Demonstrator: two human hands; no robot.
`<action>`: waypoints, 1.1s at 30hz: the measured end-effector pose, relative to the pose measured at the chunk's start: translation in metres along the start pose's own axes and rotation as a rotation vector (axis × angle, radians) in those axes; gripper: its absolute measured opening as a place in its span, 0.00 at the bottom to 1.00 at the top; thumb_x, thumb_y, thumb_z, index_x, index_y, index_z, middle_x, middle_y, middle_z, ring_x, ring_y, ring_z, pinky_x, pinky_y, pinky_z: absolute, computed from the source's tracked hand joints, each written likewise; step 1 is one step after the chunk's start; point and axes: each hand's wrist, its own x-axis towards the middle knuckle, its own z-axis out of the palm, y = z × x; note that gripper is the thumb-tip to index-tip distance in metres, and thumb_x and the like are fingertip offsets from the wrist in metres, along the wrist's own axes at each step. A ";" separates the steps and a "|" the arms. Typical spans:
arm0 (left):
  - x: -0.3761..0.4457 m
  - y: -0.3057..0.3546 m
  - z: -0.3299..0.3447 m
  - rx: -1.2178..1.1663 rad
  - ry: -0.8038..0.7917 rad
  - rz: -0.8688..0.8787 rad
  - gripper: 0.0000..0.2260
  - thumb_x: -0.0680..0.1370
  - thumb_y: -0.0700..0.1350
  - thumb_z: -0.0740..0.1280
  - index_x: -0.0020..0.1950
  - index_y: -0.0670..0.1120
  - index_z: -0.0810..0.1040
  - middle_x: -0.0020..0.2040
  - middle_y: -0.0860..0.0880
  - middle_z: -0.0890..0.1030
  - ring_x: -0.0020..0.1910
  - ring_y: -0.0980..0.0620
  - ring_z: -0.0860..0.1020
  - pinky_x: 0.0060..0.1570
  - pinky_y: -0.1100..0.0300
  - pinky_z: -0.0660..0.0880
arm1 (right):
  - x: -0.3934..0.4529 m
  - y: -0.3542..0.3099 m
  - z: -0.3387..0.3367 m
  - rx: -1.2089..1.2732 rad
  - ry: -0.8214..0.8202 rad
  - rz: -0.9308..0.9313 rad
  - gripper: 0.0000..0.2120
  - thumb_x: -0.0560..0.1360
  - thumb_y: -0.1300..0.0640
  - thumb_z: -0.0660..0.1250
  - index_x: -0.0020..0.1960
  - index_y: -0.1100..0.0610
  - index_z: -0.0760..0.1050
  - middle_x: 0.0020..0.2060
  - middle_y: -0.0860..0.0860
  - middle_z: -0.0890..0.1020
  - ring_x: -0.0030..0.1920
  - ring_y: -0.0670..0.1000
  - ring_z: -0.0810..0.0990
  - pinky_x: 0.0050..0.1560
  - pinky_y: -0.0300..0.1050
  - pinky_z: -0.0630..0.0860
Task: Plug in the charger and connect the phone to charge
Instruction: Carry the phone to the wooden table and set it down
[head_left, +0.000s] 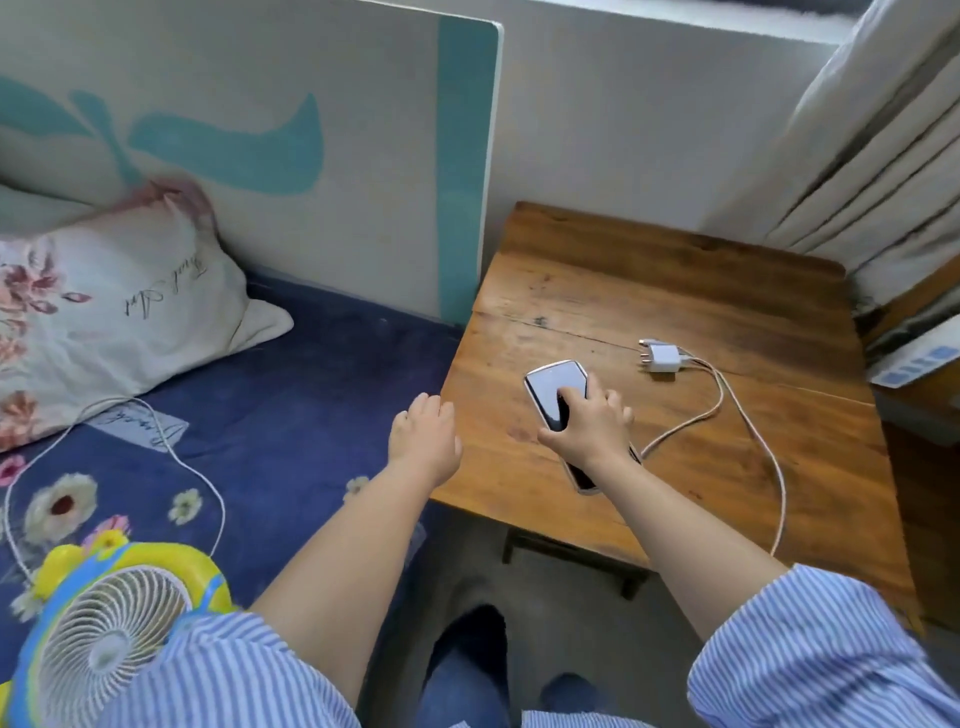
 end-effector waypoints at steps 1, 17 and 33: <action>0.009 -0.003 0.008 -0.018 -0.028 0.001 0.13 0.78 0.45 0.57 0.59 0.41 0.69 0.61 0.44 0.72 0.63 0.46 0.68 0.59 0.52 0.69 | 0.011 -0.002 0.009 0.010 -0.013 0.010 0.21 0.67 0.44 0.68 0.53 0.56 0.72 0.65 0.58 0.67 0.57 0.61 0.67 0.57 0.54 0.64; 0.053 -0.025 0.141 -0.223 -0.293 -0.066 0.28 0.81 0.50 0.50 0.75 0.40 0.41 0.77 0.43 0.40 0.76 0.48 0.39 0.74 0.54 0.39 | 0.102 -0.012 0.132 0.025 -0.108 -0.016 0.28 0.71 0.50 0.68 0.67 0.54 0.62 0.74 0.60 0.54 0.69 0.64 0.58 0.66 0.60 0.59; 0.071 0.006 0.099 0.024 -0.266 0.056 0.27 0.80 0.50 0.54 0.75 0.42 0.48 0.77 0.44 0.51 0.76 0.47 0.47 0.75 0.50 0.49 | 0.082 0.038 0.081 0.126 -0.215 0.068 0.23 0.76 0.54 0.60 0.69 0.57 0.60 0.74 0.59 0.56 0.73 0.58 0.53 0.71 0.57 0.57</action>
